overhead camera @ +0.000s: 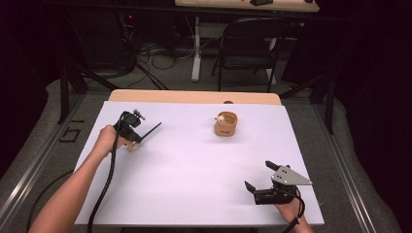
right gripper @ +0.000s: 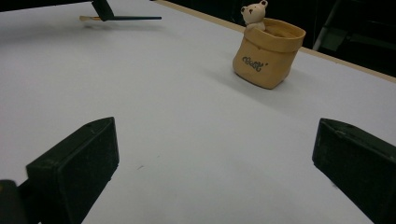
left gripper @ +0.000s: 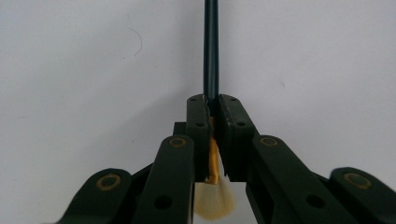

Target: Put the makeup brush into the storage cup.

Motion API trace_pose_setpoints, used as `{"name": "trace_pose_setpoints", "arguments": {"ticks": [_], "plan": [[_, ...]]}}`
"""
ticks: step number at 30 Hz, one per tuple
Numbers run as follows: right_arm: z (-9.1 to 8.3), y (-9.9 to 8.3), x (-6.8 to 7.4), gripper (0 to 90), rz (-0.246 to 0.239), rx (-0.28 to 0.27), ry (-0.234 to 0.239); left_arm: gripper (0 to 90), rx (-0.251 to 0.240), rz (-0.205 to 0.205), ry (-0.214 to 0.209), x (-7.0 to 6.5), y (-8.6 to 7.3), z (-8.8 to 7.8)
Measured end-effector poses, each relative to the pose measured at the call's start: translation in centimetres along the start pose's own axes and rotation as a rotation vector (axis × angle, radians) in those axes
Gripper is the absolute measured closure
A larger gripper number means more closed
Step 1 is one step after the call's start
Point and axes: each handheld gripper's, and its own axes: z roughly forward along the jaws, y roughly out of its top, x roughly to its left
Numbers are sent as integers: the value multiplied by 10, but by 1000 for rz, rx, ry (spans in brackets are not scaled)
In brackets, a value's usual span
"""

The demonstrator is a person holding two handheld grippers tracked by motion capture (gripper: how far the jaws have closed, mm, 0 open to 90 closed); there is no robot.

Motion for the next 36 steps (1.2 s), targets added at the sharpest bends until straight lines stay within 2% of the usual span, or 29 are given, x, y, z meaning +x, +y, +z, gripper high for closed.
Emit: {"name": "trace_pose_setpoints", "arguments": {"ticks": [6,14,21,28,36], "plan": [[0,0,0,1,0,0,1,836,-17,25,-3,-6,-1,-6],[0,0,0,1,0,5,1,836,-16,91,-10,-22,-5,-13],[0,0,0,1,0,7,2,836,-29,113,-20,-29,-8,-16],[1,0,0,2,1,8,5,837,-43,151,-34,-42,-10,-24],[0,0,0,2,1,10,5,836,-45,200,-56,-58,-11,-24]]}}
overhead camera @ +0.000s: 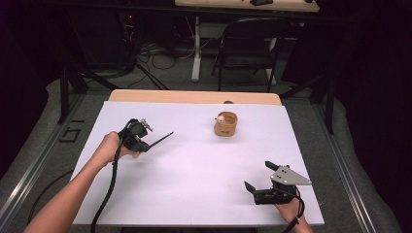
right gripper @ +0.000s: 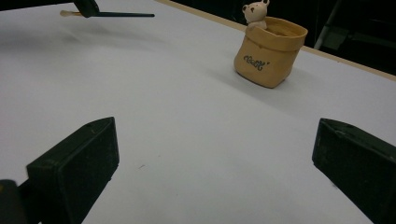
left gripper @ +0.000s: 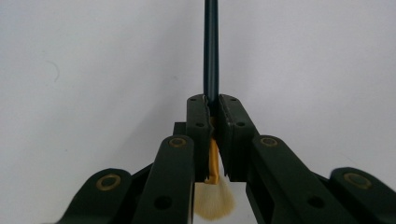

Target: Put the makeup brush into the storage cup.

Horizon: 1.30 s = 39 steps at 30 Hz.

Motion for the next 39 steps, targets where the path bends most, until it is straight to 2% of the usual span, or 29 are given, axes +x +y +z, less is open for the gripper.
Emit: {"name": "trace_pose_setpoints", "arguments": {"ticks": [12,33,39], "plan": [[0,0,0,2,-5,8,2,836,-11,69,-41,-19,5,-3],[1,-1,1,3,-17,5,5,836,6,169,-64,-44,13,-6],[1,-1,1,3,-18,5,6,836,5,185,-74,-49,14,-7]]}}
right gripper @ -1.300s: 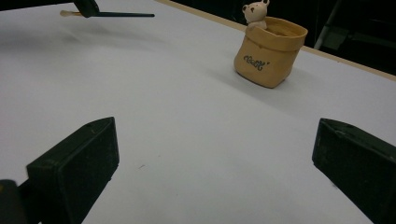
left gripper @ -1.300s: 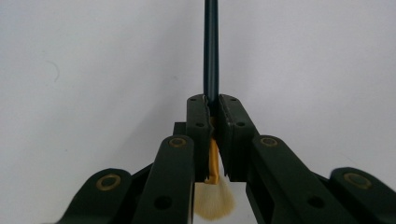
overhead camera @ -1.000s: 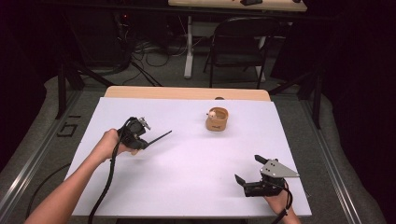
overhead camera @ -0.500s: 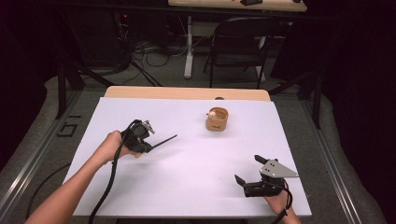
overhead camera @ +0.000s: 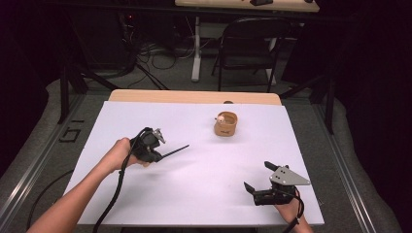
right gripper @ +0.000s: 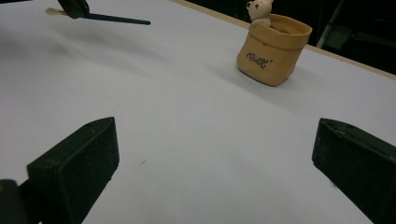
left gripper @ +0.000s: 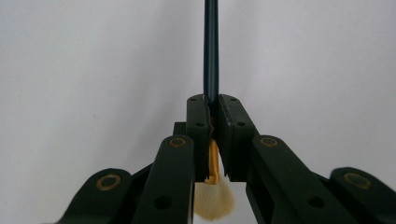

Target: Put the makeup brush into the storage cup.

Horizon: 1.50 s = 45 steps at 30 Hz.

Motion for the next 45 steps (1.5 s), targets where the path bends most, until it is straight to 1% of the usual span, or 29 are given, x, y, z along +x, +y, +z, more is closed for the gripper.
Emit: {"name": "trace_pose_setpoints", "arguments": {"ticks": [9,12,14,15,18,22,25,27,29,31,36,37,38,39,41,42,43,44,45], "plan": [[0,0,0,1,6,-8,3,836,-3,34,-17,-11,5,0],[-1,0,0,0,10,-1,7,836,-4,59,-25,-17,8,0],[-1,0,0,0,10,-2,10,836,-7,63,-29,-18,9,0],[-1,0,-1,0,13,-6,17,836,-4,77,-34,-21,11,0],[0,0,-1,0,23,-7,30,836,1,93,-42,-26,13,0],[3,-1,0,0,27,7,52,836,0,115,-52,-30,16,1],[5,-2,1,0,33,24,83,836,-1,125,-57,-33,17,1],[6,-2,1,0,26,30,89,836,1,129,-59,-34,18,2],[7,-2,2,0,29,39,97,836,6,138,-59,-36,19,2],[7,-1,2,0,28,35,99,836,8,150,-62,-39,20,1],[7,0,2,0,33,27,98,836,6,165,-64,-42,23,3],[8,2,3,0,29,35,94,836,8,169,-66,-42,23,3],[8,2,3,0,28,30,93,836,15,179,-71,-43,25,5],[8,3,3,0,29,36,90,836,15,179,-71,-43,25,5],[9,4,4,0,20,38,92,836,26,196,-77,-45,28,6],[9,4,4,0,20,38,92,836,26,196,-77,-45,28,6],[10,5,5,0,10,43,90,836,26,197,-73,-45,29,7],[12,9,6,0,8,52,91,836,33,201,-73,-46,30,7],[12,9,6,0,8,52,91,836,36,204,-67,-46,31,7]]}}
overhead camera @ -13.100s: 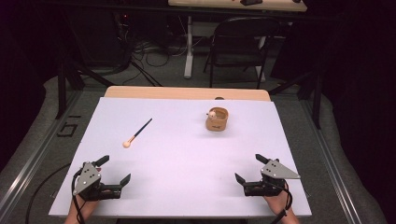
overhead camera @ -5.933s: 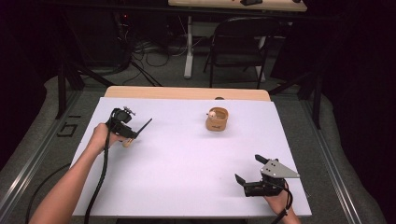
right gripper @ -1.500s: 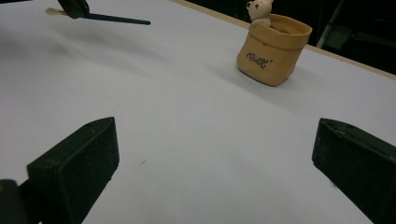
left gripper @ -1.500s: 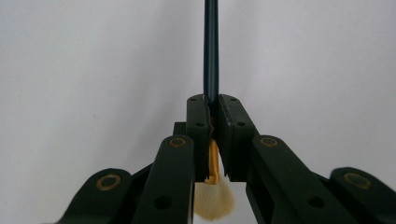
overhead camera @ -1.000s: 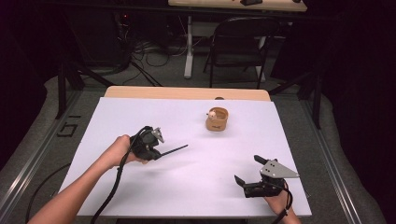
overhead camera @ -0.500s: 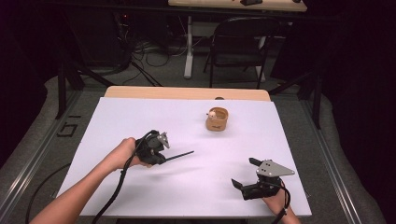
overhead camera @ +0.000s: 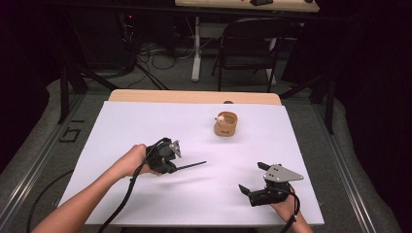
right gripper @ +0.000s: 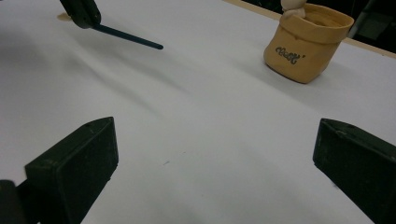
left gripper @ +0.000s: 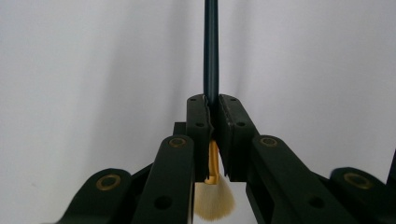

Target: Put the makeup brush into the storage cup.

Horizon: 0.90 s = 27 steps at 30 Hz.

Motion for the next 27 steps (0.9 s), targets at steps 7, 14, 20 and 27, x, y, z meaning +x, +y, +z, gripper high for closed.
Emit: {"name": "trace_pose_setpoints", "arguments": {"ticks": [7,14,20,27], "plan": [[10,15,0,0,-23,56,18,836,7,21,-5,-2,7,0],[20,29,-3,0,-45,86,53,836,13,55,3,-4,11,0],[36,44,3,0,-79,121,119,836,21,68,11,-5,15,3],[56,55,9,0,-129,166,168,835,16,91,18,-8,16,2]]}}
